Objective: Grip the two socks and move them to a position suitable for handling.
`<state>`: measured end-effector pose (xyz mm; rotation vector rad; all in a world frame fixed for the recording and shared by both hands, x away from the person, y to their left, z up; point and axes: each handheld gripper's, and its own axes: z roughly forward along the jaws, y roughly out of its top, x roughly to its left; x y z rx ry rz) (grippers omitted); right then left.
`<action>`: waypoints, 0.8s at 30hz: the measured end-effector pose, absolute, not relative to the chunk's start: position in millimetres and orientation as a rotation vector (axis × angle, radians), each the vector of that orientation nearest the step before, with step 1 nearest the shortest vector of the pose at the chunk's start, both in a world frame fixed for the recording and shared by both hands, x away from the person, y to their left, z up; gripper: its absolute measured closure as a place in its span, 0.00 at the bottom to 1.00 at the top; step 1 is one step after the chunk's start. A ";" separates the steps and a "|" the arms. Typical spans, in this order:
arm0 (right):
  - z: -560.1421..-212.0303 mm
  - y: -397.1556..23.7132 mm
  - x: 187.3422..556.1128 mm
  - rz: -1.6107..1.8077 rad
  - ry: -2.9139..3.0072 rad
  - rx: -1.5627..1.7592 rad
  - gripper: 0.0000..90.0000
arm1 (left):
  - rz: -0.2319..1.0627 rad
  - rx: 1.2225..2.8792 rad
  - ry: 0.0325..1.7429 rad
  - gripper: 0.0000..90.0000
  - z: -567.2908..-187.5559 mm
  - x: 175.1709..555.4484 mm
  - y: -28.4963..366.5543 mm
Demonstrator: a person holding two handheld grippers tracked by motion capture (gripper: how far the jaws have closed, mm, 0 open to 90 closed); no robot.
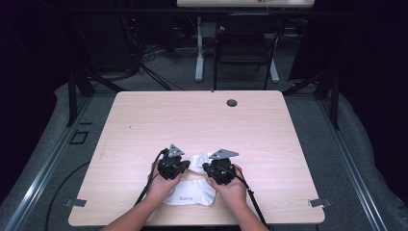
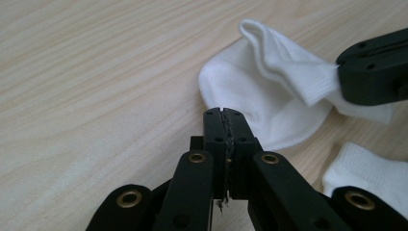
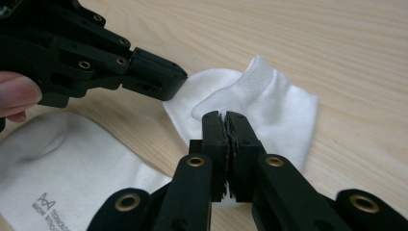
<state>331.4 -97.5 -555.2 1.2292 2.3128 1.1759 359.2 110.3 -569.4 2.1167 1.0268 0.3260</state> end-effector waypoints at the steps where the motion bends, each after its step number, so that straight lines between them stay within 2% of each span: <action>1: -553.2 -99.2 331.0 1.189 2.300 1.240 0.98 | 0.335 2.111 1.028 0.99 -569.1 359.3 111.5; 11: -540.7 -125.2 329.8 1.192 2.231 1.285 0.98 | 0.348 2.103 1.056 0.99 -565.2 362.2 127.4; 24: -560.8 -143.6 332.7 1.127 2.222 1.389 0.98 | 0.352 2.113 1.090 0.99 -569.8 366.4 139.1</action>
